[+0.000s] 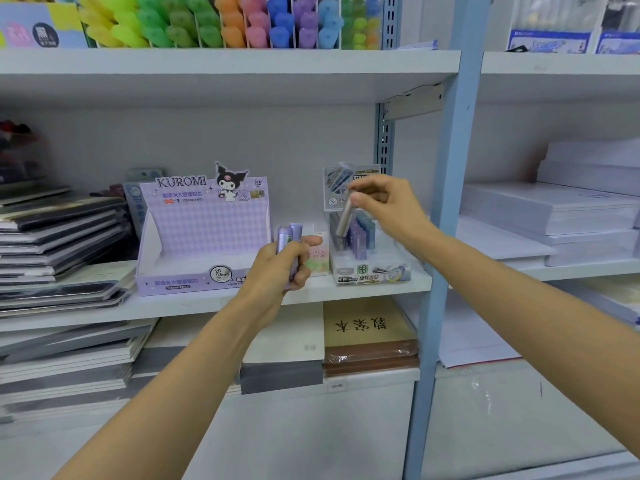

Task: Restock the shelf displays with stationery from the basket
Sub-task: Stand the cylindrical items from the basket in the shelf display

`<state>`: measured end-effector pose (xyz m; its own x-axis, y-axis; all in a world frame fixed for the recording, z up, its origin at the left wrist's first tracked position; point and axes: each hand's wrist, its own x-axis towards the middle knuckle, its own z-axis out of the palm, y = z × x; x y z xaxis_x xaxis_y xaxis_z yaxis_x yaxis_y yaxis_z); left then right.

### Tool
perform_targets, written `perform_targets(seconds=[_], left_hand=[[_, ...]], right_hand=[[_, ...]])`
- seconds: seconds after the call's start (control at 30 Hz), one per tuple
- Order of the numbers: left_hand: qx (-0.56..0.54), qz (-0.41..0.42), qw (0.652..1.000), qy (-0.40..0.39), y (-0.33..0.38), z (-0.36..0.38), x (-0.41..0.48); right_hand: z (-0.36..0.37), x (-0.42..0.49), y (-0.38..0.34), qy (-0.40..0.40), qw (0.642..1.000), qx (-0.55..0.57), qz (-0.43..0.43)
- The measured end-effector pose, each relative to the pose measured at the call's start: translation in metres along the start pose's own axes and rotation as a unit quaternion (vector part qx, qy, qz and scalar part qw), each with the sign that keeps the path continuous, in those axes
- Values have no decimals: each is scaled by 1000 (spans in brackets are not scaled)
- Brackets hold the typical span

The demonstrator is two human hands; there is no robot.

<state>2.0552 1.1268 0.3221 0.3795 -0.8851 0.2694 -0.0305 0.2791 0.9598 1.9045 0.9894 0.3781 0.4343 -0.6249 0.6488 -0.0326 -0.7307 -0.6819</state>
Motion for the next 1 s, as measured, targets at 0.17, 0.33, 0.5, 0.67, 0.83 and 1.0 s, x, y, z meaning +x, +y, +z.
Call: perform_targets(seconds=[0.17, 0.33, 0.5, 0.67, 0.83, 1.0], left_hand=[[-4, -11, 1000, -20, -4, -4, 3], [-3, 8, 998, -59, -14, -11, 6], [-13, -12, 997, -72, -22, -13, 8], [-7, -27, 998, -64, -23, -6, 9], [31, -10, 998, -51, -23, -8, 8], [49, 10, 997, -66, -21, -6, 4]], right_hand=[[12, 3, 22, -29, 995, -97, 1], [24, 1, 35, -43, 991, -121, -26], [12, 7, 36, -86, 984, -154, -33], [18, 5, 39, -72, 987, -139, -28], [24, 2, 50, -43, 979, -197, -36], [18, -1, 41, -59, 973, -219, -29]])
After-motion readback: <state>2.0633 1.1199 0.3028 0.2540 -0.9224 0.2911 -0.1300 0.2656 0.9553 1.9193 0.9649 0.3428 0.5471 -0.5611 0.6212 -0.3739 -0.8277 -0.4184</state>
